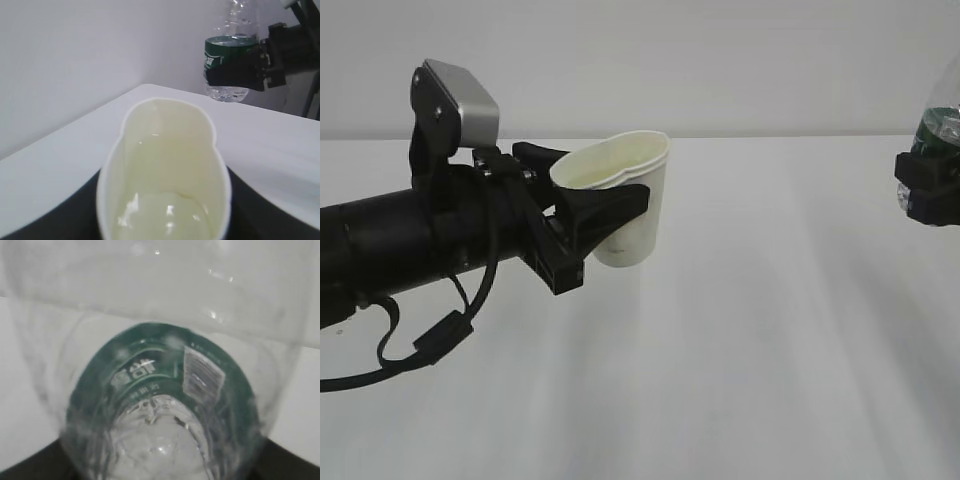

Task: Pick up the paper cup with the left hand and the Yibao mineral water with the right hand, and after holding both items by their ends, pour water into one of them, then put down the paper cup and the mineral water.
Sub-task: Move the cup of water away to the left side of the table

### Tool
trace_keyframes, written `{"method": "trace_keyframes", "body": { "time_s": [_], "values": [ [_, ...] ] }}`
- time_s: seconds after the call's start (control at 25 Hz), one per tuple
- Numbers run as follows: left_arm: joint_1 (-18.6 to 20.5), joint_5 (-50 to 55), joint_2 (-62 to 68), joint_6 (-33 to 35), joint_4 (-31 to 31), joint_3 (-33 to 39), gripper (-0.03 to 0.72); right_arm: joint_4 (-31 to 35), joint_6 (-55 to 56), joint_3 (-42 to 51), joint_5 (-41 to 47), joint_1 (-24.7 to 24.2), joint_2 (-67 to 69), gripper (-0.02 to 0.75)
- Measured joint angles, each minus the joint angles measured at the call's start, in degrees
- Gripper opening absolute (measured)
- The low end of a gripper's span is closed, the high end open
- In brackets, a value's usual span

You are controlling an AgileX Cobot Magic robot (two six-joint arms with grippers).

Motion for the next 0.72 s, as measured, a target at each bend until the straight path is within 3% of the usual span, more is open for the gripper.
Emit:
{"method": "trace_keyframes", "body": {
  "time_s": [0.72],
  "values": [
    [7.39, 0.00, 0.00, 1.77, -3.36, 0.00, 0.373, 0.10, 0.00, 0.00, 0.07, 0.00, 0.00, 0.403]
  ]
}}
